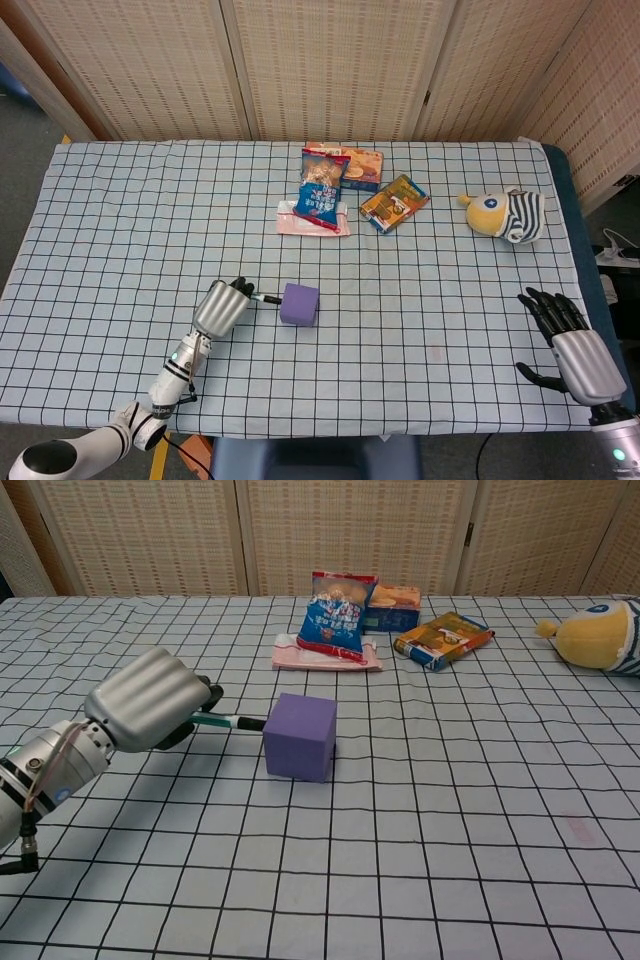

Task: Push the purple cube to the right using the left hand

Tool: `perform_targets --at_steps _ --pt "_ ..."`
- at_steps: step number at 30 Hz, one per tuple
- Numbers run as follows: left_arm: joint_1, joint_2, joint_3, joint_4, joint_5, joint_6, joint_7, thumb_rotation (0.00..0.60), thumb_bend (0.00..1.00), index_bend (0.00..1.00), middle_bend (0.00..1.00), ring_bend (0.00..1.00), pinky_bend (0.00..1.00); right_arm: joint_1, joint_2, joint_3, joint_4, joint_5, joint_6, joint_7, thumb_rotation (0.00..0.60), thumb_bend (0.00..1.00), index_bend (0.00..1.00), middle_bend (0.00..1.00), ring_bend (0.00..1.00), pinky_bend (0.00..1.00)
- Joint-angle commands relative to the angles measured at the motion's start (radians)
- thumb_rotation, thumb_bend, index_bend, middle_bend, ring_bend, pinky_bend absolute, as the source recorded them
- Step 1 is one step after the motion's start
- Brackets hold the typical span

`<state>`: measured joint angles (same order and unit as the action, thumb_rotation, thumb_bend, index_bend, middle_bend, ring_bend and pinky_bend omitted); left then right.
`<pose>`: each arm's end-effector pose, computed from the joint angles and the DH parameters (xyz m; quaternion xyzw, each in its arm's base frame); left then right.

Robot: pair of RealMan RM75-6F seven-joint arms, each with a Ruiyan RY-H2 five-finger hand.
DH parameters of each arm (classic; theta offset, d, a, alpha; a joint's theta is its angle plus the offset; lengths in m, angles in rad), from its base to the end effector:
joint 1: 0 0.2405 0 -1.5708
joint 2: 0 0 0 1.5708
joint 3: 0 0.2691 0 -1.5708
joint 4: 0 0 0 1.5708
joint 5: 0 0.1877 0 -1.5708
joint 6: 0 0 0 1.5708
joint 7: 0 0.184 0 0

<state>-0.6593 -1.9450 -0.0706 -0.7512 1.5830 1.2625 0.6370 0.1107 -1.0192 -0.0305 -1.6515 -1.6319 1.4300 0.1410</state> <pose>-0.1687 0.3670 -0.0667 -0.7796 0.0126 -0.2970 0.5513 -0.2977 -0.2095 0.1816 0.6439 -0.4176 0.3931 0.5064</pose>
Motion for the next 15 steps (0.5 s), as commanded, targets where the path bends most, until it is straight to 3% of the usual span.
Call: perform_targets --at_steps 1,15 --pt "-0.011 -0.006 -0.005 -0.016 0.000 -0.009 0.022 0.600 0.66 0.81 0.82 1.00 1.00 -0.001 0.006 0.000 0.000 -0.001 0.003 0.011 0.600 0.10 0.00 0.00 0.00 0.00" --pt "-0.048 -0.020 -0.012 -0.106 0.004 -0.036 0.146 0.600 0.66 0.81 0.82 1.00 1.00 -0.012 0.028 -0.004 0.002 -0.024 0.035 0.060 0.600 0.10 0.00 0.00 0.00 0.00"
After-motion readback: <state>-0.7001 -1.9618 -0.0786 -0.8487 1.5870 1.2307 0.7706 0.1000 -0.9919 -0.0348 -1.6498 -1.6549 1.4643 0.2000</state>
